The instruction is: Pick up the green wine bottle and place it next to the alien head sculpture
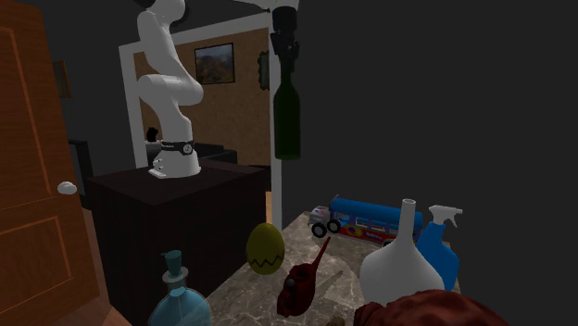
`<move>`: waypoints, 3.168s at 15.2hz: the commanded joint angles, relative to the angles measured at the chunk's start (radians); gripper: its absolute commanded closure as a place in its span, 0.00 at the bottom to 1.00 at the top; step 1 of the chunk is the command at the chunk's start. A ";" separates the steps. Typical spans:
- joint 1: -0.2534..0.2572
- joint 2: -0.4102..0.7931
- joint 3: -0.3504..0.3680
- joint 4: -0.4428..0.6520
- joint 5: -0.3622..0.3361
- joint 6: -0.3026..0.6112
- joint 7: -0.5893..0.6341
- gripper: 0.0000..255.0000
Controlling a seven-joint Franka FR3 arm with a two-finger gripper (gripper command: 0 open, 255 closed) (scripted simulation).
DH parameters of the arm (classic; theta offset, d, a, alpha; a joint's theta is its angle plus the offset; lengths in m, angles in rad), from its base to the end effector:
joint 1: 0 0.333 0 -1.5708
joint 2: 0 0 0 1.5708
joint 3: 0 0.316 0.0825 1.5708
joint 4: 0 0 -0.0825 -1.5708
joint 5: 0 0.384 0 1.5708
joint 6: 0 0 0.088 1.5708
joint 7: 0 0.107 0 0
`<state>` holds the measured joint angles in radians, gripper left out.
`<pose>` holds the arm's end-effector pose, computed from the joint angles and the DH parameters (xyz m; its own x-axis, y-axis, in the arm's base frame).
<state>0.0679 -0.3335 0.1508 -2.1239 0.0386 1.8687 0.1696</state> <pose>0.4510 0.1105 0.5537 0.9966 0.0327 0.0758 0.0328 -0.9995 -0.0013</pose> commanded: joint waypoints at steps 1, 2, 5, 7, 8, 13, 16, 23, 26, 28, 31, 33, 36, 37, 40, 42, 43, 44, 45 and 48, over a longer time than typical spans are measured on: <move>-0.001 0.002 -0.001 0.028 -0.001 -0.026 -0.001 1.00; -0.001 0.002 -0.002 0.042 -0.001 -0.040 -0.001 1.00; -0.002 0.004 -0.003 0.084 -0.002 -0.080 0.000 1.00; -0.002 0.007 -0.003 0.113 -0.003 -0.107 0.000 1.00; -0.002 0.009 -0.003 0.129 -0.003 -0.120 0.000 1.00; -0.017 0.064 -0.024 0.205 -0.014 -0.142 -0.031 1.00; -0.038 0.143 -0.051 0.263 -0.025 -0.121 -0.075 1.00; -0.085 0.350 -0.105 0.447 -0.038 -0.100 -0.174 1.00; -0.106 0.449 -0.124 0.551 -0.037 -0.104 -0.214 1.00; -0.120 0.520 -0.135 0.631 -0.035 -0.114 -0.239 1.00; -0.142 0.635 -0.148 0.771 -0.030 -0.139 -0.275 1.00; -0.158 0.721 -0.155 0.884 -0.026 -0.165 -0.297 1.00; -0.183 0.875 -0.162 1.101 -0.019 -0.230 -0.328 1.00; -0.189 0.919 -0.164 1.168 -0.018 -0.252 -0.334 1.00; -0.189 0.898 -0.163 1.092 -0.018 -0.198 -0.335 1.00; -0.189 0.889 -0.163 1.050 -0.018 -0.165 -0.335 1.00; -0.188 0.885 -0.163 1.030 -0.018 -0.149 -0.336 1.00; -0.188 0.881 -0.163 1.011 -0.018 -0.133 -0.336 1.00; -0.188 0.878 -0.163 0.992 -0.018 -0.118 -0.336 1.00; -0.188 0.872 -0.163 0.942 -0.018 -0.073 -0.337 1.00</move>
<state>-0.1200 0.5399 -0.0125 -1.1680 0.0205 1.7810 -0.1667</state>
